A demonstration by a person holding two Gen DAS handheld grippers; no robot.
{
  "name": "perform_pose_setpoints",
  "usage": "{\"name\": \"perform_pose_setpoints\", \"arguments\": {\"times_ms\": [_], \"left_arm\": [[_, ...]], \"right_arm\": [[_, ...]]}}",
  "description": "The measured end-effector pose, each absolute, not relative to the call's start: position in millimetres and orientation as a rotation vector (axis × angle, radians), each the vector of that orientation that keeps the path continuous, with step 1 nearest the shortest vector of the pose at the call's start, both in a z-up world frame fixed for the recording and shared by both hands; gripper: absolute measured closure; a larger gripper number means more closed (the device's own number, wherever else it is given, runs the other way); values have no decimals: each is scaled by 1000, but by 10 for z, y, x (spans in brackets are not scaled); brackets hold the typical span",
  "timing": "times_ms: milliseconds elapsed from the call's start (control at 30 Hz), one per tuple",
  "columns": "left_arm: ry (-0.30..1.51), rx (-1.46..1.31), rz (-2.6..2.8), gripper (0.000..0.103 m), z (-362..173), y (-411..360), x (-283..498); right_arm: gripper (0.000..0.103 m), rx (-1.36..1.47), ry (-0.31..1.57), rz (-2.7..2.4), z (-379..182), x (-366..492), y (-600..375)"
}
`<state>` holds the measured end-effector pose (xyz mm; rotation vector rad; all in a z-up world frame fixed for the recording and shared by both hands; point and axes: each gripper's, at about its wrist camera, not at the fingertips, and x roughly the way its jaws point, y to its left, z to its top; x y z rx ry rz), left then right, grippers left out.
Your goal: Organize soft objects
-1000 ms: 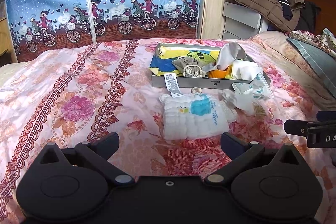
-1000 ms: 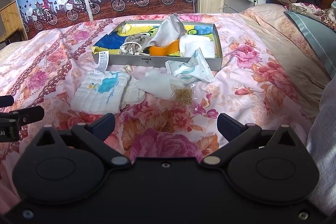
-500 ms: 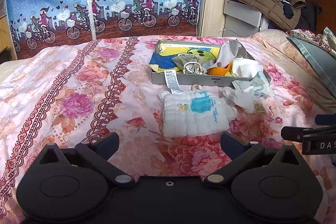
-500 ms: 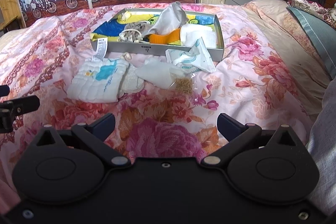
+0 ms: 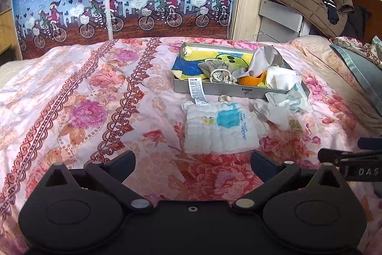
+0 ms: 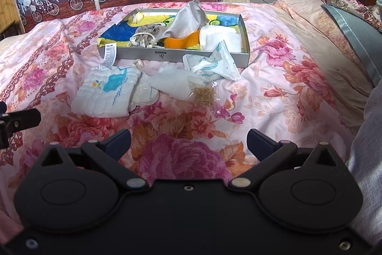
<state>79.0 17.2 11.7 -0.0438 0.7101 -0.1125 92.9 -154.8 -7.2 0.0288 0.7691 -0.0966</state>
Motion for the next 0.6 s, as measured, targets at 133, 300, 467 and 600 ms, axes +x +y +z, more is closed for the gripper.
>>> {"name": "perform_pose_setpoints", "arguments": {"times_ms": [133,300,467,600], "left_arm": [[714,-45,-120,1,121,126,820],[747,-48,-134,1,76,76,892],[782,-115,-148,1,49,116,954],[808,-155,-117,1,12,181,1016]], "right_arm": [[0,23,784,-90,-103,969,-1525],[0,10,813,-75,-146,1026,-1490],[0,1,805,-66,-140,1056,-1442],[0,8,811,-68,-137,1087,-1452]]}}
